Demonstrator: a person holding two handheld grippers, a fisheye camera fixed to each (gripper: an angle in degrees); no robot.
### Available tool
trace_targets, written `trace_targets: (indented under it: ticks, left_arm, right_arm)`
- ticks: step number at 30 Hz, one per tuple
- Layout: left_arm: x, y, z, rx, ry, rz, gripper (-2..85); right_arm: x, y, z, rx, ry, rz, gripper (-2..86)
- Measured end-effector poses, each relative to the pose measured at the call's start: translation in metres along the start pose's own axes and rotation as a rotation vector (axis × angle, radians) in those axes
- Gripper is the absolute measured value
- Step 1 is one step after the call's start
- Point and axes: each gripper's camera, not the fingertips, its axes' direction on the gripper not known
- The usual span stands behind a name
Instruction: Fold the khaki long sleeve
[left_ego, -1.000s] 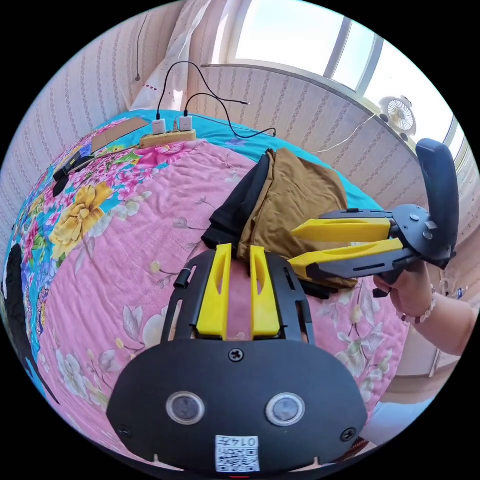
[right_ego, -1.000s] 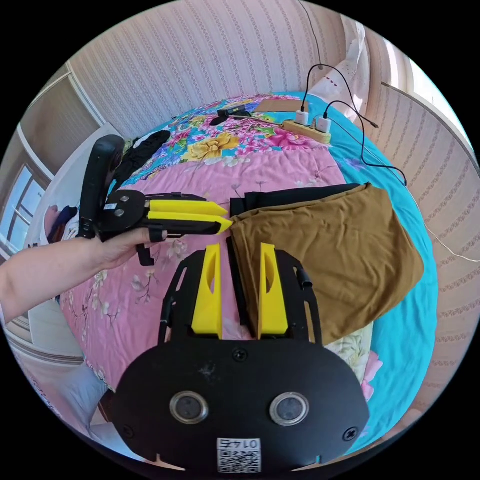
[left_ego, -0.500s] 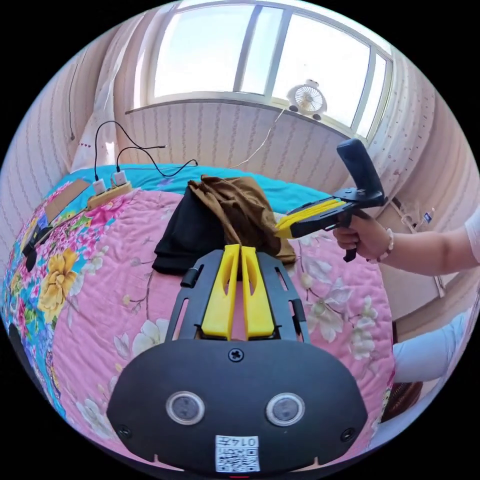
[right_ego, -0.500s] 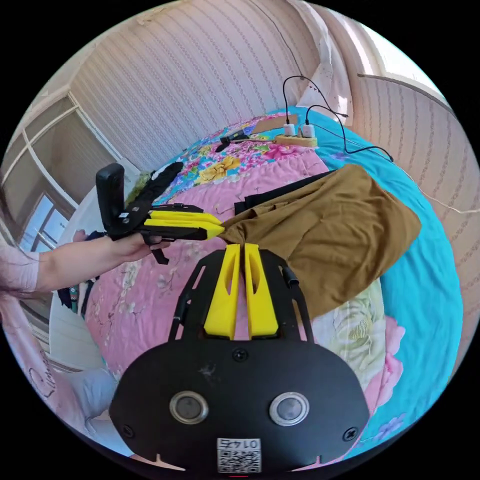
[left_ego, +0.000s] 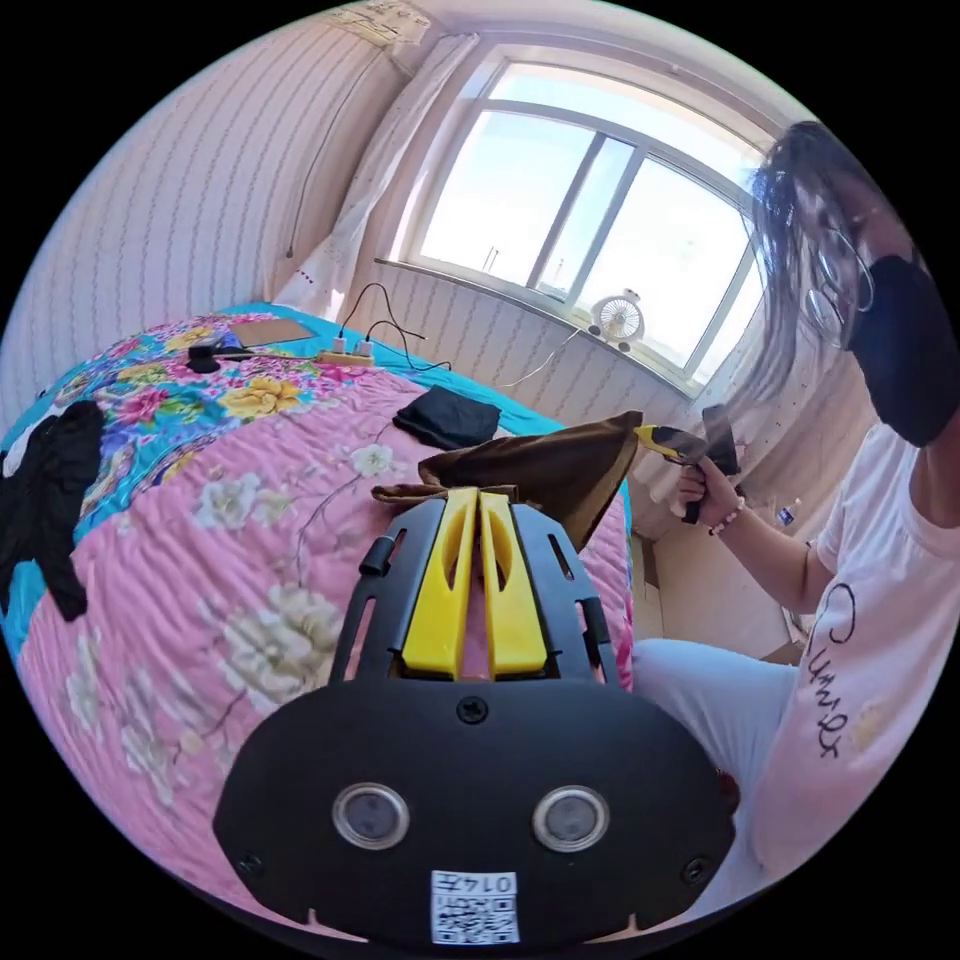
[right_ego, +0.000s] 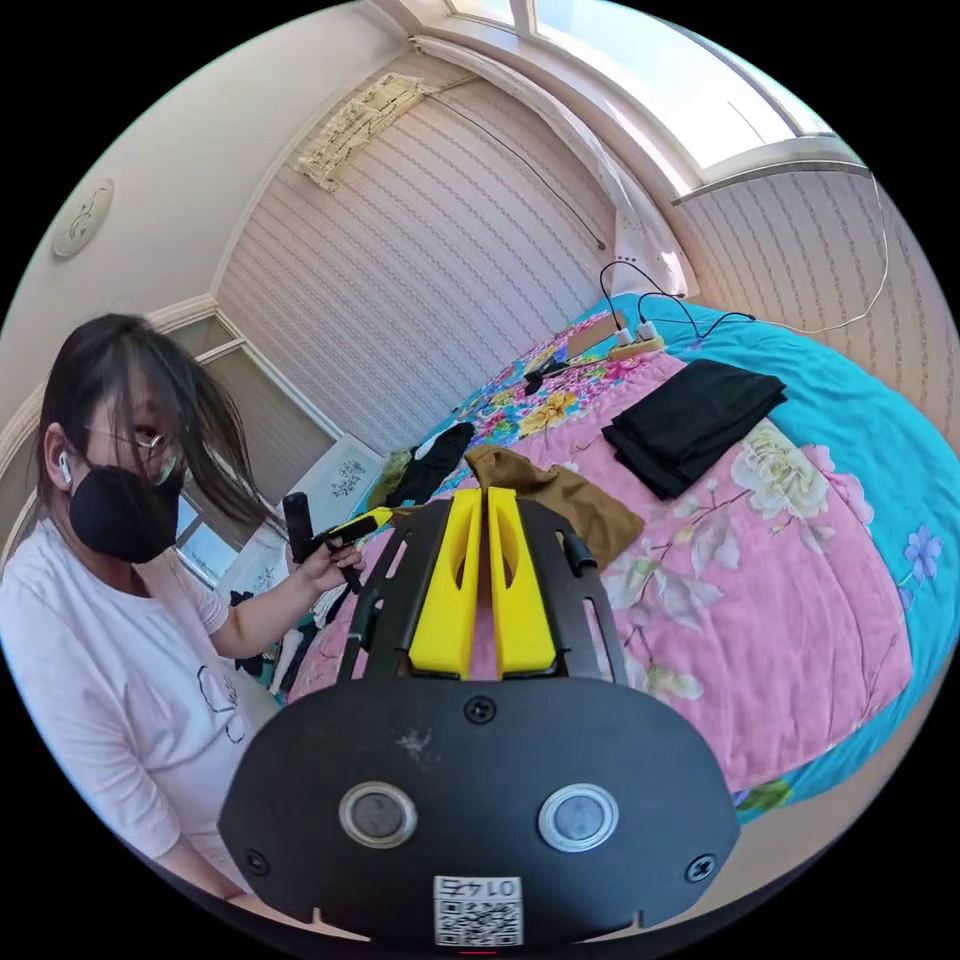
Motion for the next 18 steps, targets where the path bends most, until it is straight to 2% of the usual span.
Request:
trace_targets:
  ticks: [5,8,13,18]
  left_arm:
    - [0.047,0.118,-0.142,0.074,-0.085,-0.189,-1.0]
    - [0.088,0.169,-0.202,0.152,-0.159,-0.215,-1.0]
    - [0.166,0.226,-0.282,0.303,-0.206,-0.355,-1.0]
    - [0.241,0.247,-0.36,0.383,-0.34,-0.32,-1.0]
  right_arm:
    - [-0.03,0.066,-0.02,-0.027,-0.035,0.024,0.4]
    - [-0.047,0.101,-0.029,-0.046,-0.095,-0.009,0.4]
    - [-0.075,0.151,-0.057,-0.083,-0.229,0.065,0.4]
    - [-0.11,0.168,-0.088,-0.09,-0.273,0.032,0.4]
